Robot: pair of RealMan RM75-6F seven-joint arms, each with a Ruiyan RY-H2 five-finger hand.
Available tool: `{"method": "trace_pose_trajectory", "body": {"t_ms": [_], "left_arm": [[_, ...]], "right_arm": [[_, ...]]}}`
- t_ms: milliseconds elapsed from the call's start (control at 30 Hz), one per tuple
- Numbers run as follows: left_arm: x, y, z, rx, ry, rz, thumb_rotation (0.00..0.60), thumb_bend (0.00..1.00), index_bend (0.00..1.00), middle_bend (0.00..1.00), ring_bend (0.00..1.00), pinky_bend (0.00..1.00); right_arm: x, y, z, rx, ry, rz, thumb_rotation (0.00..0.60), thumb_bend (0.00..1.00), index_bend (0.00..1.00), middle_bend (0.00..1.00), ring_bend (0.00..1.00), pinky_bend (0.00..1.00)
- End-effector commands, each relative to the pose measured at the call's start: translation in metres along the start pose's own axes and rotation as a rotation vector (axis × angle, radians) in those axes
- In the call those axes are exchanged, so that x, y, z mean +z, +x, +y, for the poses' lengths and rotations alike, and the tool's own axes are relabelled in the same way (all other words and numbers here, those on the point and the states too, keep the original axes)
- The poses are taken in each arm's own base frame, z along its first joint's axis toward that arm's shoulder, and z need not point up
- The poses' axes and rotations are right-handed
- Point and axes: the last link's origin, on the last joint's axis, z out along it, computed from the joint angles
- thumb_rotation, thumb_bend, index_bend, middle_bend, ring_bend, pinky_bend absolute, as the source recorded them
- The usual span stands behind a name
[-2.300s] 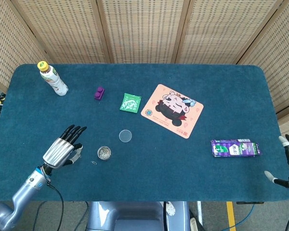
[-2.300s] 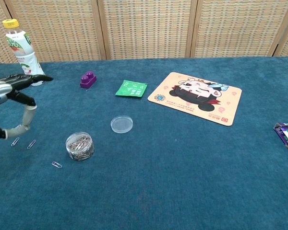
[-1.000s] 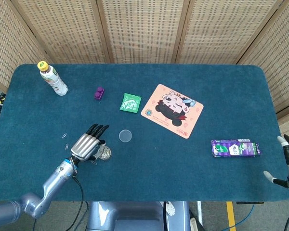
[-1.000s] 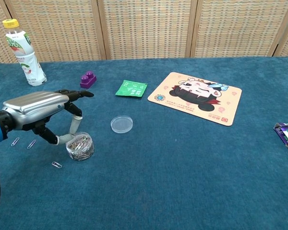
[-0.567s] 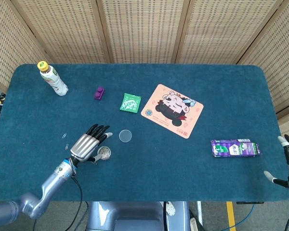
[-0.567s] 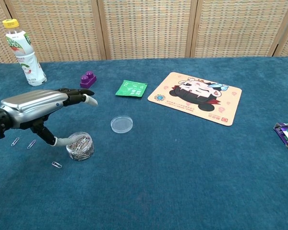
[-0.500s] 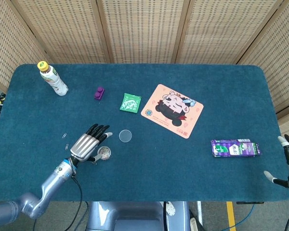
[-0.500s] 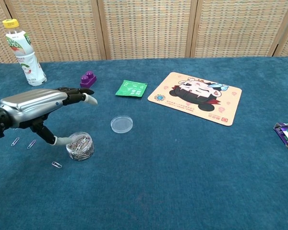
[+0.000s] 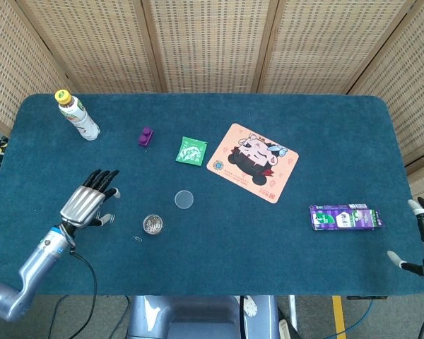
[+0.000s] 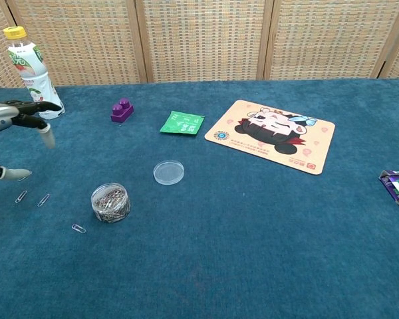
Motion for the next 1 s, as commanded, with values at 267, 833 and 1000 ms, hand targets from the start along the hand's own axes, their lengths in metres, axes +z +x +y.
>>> {"method": "trace_pose_trajectory", "body": {"t_ms": [267,833,1000], "left_arm": [[-0.011,-0.037,-0.054,-0.02,0.101,-0.068,0.6,0.27,0.4,0.0,0.0,0.0],[-0.001,-0.057,-0.052,-0.026,0.085,-0.013,0.6,0.28,0.4,0.0,0.0,0.0],[0.002,-0.063,-0.046,-0.013,0.067,-0.006,0.6,0.28,0.4,0.0,0.0,0.0]], "right_arm": [[0.001,-0.005,-0.002,-0.019,-0.004,-0.007,0.6,0.0,0.03,0.0,0.0,0.0],[0.001,-0.006,-0.003,-0.021,-0.005,-0.013,0.6,0.0,0.03,0.0,0.0,0.0],[0.001,-0.005,-0.002,-0.016,-0.007,-0.011,0.6,0.0,0.03,0.0,0.0,0.0]]}}
